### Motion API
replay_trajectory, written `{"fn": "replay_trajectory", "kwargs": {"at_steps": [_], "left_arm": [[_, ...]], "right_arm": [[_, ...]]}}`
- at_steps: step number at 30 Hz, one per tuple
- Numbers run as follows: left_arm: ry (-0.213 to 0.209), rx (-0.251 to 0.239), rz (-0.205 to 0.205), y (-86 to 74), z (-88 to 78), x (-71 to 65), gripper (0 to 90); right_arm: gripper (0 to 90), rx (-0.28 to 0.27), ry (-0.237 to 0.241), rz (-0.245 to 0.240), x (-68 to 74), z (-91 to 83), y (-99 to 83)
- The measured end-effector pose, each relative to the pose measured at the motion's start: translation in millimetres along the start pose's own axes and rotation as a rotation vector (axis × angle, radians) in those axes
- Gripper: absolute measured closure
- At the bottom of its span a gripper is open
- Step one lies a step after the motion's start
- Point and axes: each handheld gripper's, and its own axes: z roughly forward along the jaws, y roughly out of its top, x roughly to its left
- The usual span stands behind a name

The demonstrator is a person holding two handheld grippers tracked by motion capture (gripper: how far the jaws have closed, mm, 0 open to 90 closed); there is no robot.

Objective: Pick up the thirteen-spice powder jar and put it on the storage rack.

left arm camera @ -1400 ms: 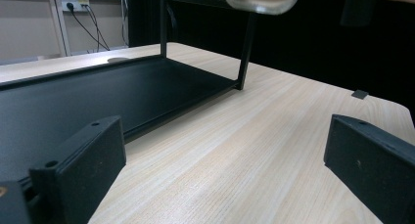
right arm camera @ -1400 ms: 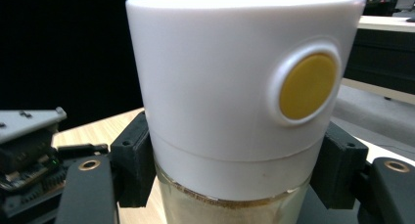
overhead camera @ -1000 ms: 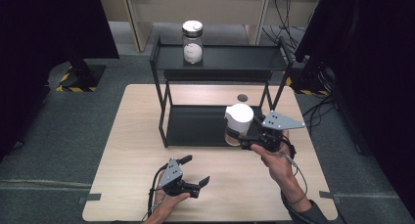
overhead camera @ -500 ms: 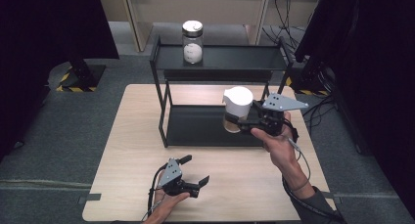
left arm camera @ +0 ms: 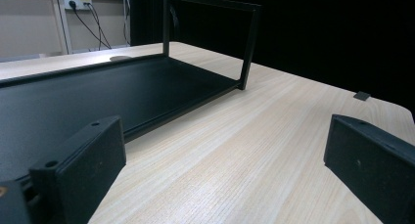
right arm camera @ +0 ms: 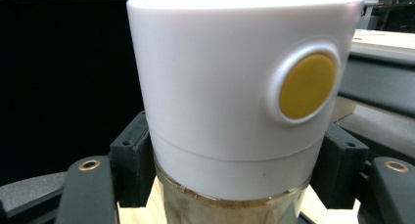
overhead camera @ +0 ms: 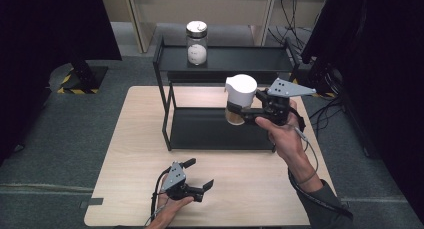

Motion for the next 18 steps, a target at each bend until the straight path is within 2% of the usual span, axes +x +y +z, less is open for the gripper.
{"fn": "replay_trajectory", "kwargs": {"at_steps": [8, 18], "left_arm": [[0.001, -0.001, 0.0, -0.1, -0.1, -0.1, 1.4], [0.001, -0.003, -0.004, -0.6, -0.3, 0.1, 1.4]], "right_arm": [[30.9, 0.005, -0.006, -0.017, -0.5, 4.4, 29.8], [30.9, -0.002, -0.02, -0.002, -7.5, 15.3, 61.1]]}}
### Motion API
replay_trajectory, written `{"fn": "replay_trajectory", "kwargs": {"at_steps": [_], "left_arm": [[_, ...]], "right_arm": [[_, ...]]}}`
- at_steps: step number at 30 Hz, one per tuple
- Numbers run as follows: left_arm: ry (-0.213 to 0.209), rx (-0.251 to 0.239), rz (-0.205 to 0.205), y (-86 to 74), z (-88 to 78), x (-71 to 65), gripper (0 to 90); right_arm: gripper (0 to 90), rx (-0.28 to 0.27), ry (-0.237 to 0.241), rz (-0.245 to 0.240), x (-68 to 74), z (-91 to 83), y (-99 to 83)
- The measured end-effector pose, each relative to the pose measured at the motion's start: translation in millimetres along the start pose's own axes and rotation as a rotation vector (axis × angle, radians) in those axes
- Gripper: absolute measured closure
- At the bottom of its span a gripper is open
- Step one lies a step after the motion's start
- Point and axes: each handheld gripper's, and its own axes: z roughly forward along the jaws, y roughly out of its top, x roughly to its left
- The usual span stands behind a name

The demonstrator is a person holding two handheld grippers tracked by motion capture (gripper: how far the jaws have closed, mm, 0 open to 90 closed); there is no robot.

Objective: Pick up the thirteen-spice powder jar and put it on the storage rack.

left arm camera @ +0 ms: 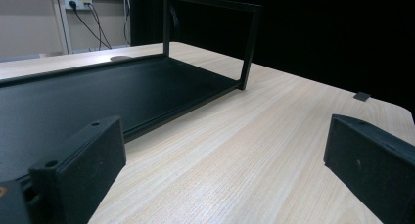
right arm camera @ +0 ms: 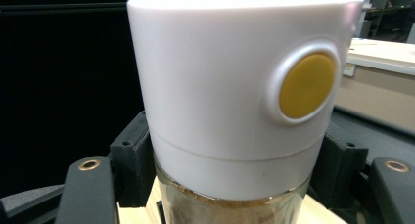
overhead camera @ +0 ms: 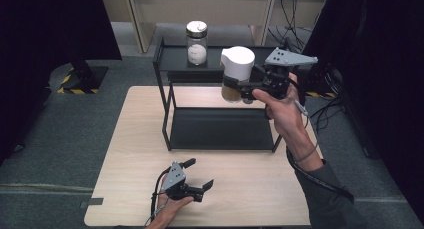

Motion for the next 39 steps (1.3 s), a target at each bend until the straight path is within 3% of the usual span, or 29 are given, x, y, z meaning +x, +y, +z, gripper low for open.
{"fn": "replay_trajectory", "kwargs": {"at_steps": [10, 20, 39], "left_arm": [[-0.001, 0.0, 0.0, 0.0, -0.4, 0.0, 1.4], [-0.002, -0.001, -0.002, -0.1, -0.7, 0.1, 1.4], [-0.008, 0.001, 0.0, 0.2, -1.2, 0.3, 1.6]], "right_arm": [[30.9, 0.005, -0.059, 0.001, -5.8, 15.4, 23.4], [30.9, 0.011, -0.15, 0.001, -11.6, 35.5, 38.8], [30.9, 0.021, -0.272, 0.038, -24.6, 62.1, 44.3]]}}
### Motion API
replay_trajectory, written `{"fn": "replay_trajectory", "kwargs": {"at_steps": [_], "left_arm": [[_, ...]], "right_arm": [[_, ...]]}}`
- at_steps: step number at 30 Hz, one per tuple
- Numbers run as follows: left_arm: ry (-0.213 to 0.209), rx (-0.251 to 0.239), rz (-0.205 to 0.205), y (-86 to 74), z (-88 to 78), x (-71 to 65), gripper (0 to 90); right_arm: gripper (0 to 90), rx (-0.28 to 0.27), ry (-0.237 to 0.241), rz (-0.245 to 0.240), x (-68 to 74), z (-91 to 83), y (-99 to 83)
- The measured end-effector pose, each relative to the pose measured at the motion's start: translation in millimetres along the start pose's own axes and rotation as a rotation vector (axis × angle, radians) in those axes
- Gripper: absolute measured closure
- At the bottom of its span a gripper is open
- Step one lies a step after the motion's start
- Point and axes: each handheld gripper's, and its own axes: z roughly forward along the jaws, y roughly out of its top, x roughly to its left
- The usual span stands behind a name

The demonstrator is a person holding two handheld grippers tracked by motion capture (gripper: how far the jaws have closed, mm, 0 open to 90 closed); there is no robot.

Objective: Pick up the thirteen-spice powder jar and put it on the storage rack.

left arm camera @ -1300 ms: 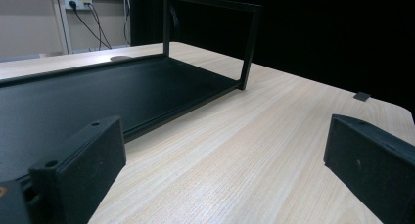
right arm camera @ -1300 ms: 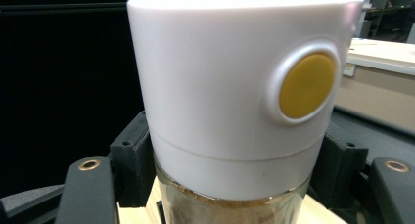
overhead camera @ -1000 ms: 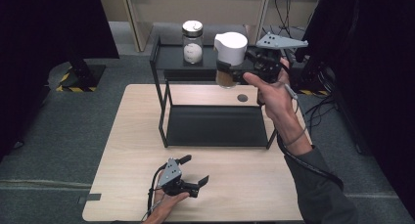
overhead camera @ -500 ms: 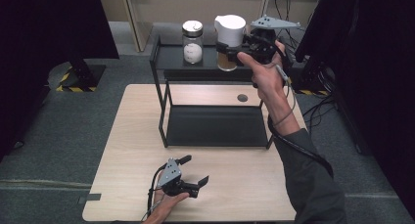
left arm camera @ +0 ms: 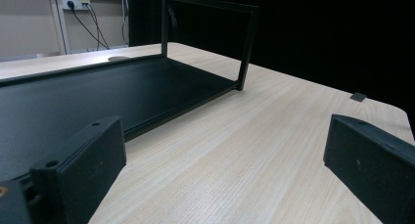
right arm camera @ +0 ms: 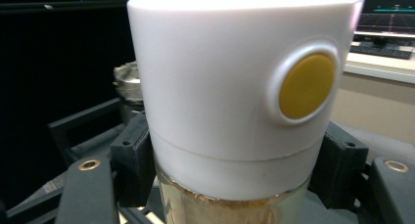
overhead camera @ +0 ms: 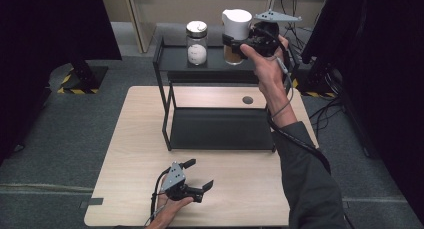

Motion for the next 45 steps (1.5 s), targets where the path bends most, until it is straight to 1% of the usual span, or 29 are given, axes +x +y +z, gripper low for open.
{"fn": "replay_trajectory", "kwargs": {"at_steps": [8, 13, 29, 45], "left_arm": [[-0.002, -0.001, -0.001, -0.1, 0.0, 0.0, 1.5], [-0.004, 0.0, 0.0, 0.1, -0.1, 0.0, 1.5], [-0.006, -0.003, -0.002, -0.3, -0.2, -0.3, 1.6], [-0.006, -0.003, 0.0, -0.6, -0.1, -0.9, 1.6]], "right_arm": [[30.9, 0.013, -0.043, -0.004, -0.9, 11.4, -1.8], [30.9, 0.02, -0.056, -0.004, -2.4, 17.2, -5.1], [30.9, 0.015, -0.073, -0.003, -3.1, 29.2, -13.5], [30.6, 0.013, -0.077, -0.008, -3.0, 29.6, -16.9]]}}
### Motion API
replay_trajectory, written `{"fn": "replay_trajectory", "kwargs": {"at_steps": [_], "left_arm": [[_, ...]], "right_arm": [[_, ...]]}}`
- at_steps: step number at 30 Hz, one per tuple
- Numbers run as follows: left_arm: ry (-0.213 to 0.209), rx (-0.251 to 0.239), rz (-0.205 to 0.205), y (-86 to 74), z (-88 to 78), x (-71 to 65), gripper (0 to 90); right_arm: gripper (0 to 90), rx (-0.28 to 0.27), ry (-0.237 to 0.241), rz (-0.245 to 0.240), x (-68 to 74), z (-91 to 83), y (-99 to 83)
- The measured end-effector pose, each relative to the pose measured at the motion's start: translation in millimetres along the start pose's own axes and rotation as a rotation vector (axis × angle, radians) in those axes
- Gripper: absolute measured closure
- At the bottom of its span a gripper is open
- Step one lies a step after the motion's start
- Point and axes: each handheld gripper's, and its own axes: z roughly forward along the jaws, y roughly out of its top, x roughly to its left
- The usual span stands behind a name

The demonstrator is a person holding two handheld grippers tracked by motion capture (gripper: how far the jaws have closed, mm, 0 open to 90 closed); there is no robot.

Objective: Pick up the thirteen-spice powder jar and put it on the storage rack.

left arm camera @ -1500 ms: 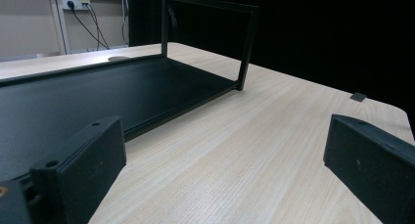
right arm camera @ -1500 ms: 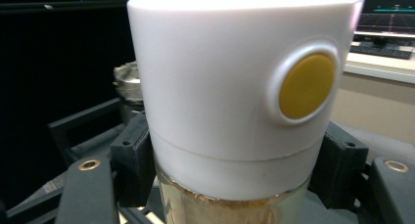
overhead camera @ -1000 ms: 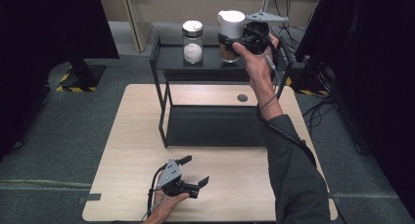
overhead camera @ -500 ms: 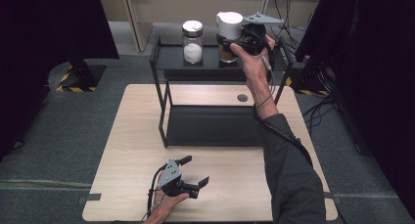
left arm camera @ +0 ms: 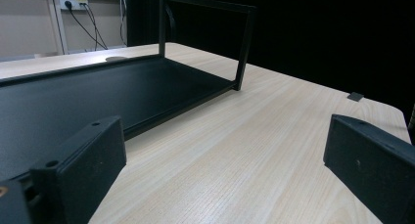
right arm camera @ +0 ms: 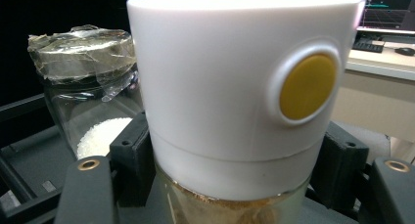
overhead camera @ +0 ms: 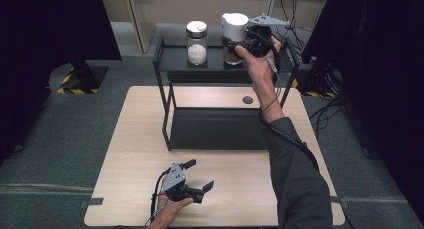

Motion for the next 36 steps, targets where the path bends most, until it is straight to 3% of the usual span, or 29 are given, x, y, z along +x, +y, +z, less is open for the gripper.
{"fn": "replay_trajectory", "kwargs": {"at_steps": [5, 10, 26, 36], "left_arm": [[-0.001, 0.0, -0.002, -0.1, 0.1, 0.1, 1.6], [-0.002, -0.001, -0.001, -0.2, 0.0, -0.2, 1.5], [0.0, 0.001, 0.003, 0.0, 0.2, 0.0, 1.5], [0.003, 0.0, 0.001, -0.2, 0.3, 0.0, 1.6]], "right_arm": [[14.1, 0.022, -0.005, 0.035, 0.9, -2.3, 4.4], [7.4, 0.004, -0.031, 0.037, 5.3, -11.4, 5.6], [1.2, -0.023, 0.007, 0.056, 2.8, -33.5, -6.5], [1.0, -0.05, 0.04, 0.049, 5.8, -49.1, -25.3]]}}
